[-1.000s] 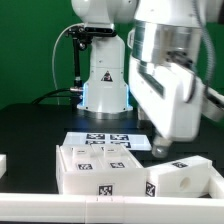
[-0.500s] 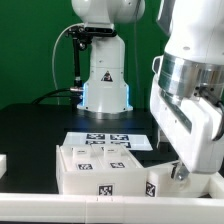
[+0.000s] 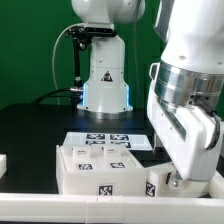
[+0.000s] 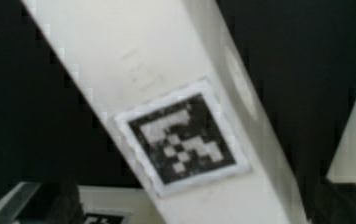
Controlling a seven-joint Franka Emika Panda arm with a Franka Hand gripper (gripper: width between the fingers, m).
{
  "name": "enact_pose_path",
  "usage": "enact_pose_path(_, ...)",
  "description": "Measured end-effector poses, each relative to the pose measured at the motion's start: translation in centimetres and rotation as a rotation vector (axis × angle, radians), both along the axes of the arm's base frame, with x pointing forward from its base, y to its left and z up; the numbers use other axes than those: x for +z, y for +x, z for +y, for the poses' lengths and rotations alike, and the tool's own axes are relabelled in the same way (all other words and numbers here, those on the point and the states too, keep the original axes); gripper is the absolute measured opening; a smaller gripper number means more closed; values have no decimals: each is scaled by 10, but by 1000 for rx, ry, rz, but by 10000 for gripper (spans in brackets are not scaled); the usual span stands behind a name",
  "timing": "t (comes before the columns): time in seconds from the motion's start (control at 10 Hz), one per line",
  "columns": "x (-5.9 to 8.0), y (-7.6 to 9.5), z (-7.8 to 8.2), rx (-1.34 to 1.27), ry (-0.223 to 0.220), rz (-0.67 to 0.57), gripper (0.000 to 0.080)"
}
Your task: Assemble cabinet
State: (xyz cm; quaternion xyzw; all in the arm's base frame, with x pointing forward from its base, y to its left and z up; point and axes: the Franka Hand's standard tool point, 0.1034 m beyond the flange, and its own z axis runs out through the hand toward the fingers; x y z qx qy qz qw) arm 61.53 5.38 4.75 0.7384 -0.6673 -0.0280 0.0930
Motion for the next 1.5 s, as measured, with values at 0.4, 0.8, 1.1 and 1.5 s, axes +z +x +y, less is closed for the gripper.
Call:
enact_pose_path(0.4, 1, 2, -5, -3, -5, -11, 290)
enact_pose_path(0.8, 29, -13, -19, -57, 23, -99, 290)
enact_pose_path(1.1, 55, -26, -25, -102, 63, -124, 290)
enact_pose_path(1.5, 59, -23, -36, -62, 66, -105, 290)
